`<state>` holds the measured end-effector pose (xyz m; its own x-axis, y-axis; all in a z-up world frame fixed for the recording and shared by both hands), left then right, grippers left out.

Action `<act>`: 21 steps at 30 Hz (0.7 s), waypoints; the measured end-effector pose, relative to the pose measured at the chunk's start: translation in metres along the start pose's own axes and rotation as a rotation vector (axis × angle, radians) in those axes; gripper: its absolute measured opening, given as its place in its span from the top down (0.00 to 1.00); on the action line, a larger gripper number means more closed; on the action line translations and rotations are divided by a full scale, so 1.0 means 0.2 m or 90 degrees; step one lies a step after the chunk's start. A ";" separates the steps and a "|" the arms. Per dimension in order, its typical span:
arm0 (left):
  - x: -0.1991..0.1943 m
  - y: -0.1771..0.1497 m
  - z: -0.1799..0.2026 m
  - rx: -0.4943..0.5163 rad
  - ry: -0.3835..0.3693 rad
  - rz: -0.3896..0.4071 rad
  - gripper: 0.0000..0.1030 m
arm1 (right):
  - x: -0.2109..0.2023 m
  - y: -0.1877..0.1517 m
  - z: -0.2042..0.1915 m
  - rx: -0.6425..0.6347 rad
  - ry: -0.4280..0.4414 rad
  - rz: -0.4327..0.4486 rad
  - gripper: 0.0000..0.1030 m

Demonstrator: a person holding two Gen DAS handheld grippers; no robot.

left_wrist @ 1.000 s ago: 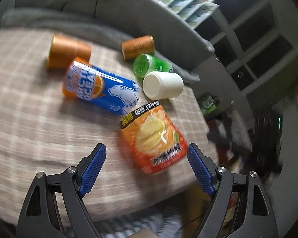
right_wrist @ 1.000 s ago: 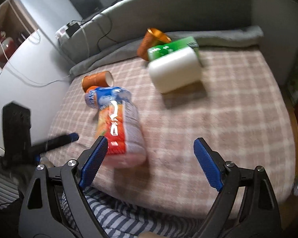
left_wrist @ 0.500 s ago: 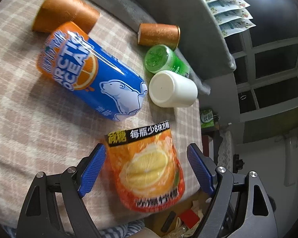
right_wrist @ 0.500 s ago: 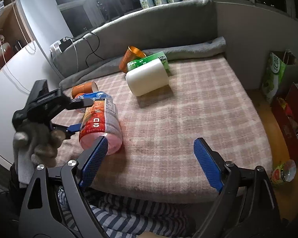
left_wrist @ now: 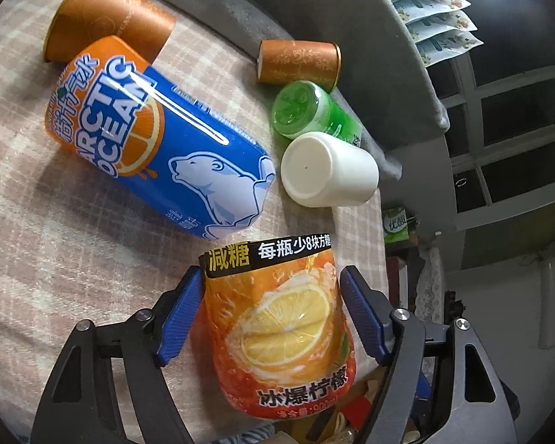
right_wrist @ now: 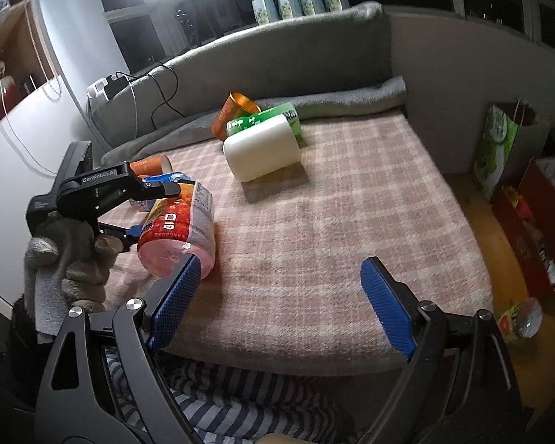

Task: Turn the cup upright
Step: 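Lift the cup with the left gripper and turn it upright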

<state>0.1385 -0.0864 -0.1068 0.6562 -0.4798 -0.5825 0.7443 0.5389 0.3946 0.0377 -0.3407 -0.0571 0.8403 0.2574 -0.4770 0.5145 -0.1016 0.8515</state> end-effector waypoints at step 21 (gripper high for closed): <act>-0.12 -0.05 0.19 0.174 -0.008 0.099 0.31 | -0.03 0.00 -0.02 -0.013 -0.024 0.031 0.12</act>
<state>0.1192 -0.1061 -0.0695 0.7654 -0.4154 -0.4916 0.6393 0.4020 0.6555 0.0319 -0.3389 -0.0537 0.8700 0.2168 -0.4428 0.4699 -0.0927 0.8779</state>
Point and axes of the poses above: each gripper's, at about its wrist camera, not at the fingertips, and x roughly the way its jaws point, z to its right, y to its top, the point moved 2 cm from there along x, roughly the way its jaws point, and after that the axes turned 15 degrees about z, right-handed, at the moved point
